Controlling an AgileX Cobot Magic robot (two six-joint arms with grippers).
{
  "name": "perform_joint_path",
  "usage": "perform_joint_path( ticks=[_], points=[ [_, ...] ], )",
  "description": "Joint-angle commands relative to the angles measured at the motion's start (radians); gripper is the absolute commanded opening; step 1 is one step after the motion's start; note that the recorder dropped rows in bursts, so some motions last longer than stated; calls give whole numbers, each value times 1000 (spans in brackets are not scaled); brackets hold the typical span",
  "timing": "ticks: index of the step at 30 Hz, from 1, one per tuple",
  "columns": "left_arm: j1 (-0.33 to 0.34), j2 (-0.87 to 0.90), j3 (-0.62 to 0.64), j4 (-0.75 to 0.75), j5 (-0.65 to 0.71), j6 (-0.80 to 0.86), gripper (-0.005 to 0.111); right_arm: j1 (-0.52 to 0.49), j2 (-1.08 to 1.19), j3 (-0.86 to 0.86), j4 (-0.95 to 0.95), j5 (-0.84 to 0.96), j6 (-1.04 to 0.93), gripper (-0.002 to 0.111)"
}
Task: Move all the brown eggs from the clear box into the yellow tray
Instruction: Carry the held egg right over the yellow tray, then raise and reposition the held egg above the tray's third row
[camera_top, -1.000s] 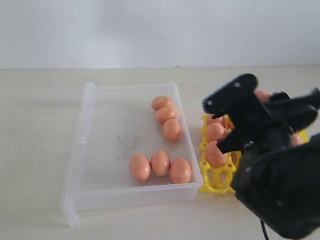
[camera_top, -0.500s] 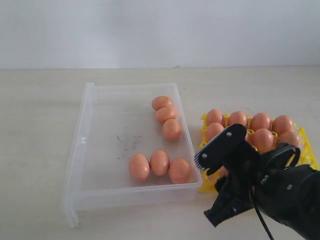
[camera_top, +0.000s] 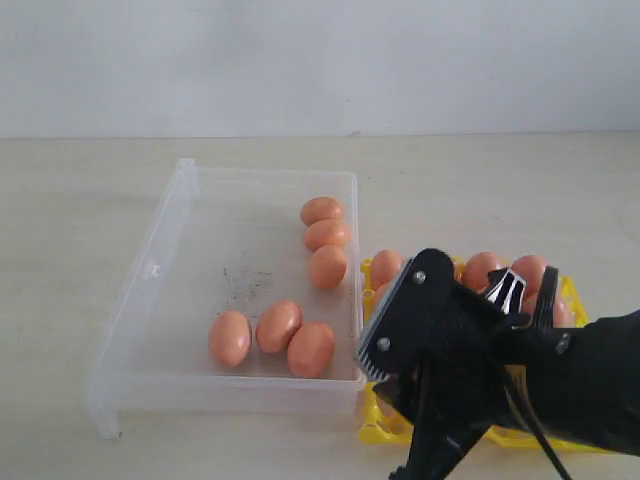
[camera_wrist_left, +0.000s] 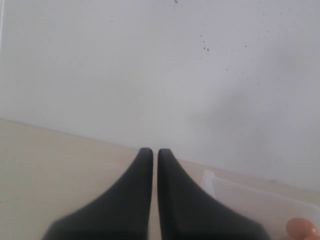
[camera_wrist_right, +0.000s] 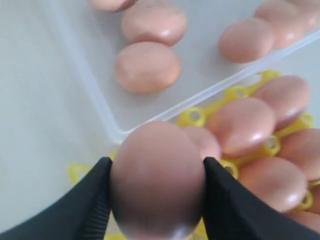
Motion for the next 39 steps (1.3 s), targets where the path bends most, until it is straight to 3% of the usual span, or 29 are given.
perform_joint_path(
  ticks=[1,6,17,20,23,27,31,37,39],
  points=[
    [-5,-3,-3,-3,0,7,4,-1,-107,-4,-1,167,129,0],
    [-5,-3,-3,-3,0,7,4,-1,-272,-4,-1,166,277,0],
    [-5,-3,-3,-3,0,7,4,-1,-549,-16,-1,-545,433,0],
    [-5,-3,-3,-3,0,7,4,-1,-568,-45,-1,-662,434,0],
    [-5,-3,-3,-3,0,7,4,-1,-590,-90,-1,-645,359,0],
    [-5,-3,-3,-3,0,7,4,-1,-620,-126,-1,-344,138,0],
    [-5,-3,-3,-3,0,7,4,-1,-611,-128,-1,204,-182,0],
    [-5,-3,-3,-3,0,7,4,-1,-476,-128,-1,1049,-385,0],
    [-5,-3,-3,-3,0,7,4,-6,-419,-142,66,1087,-434,0]
  ],
)
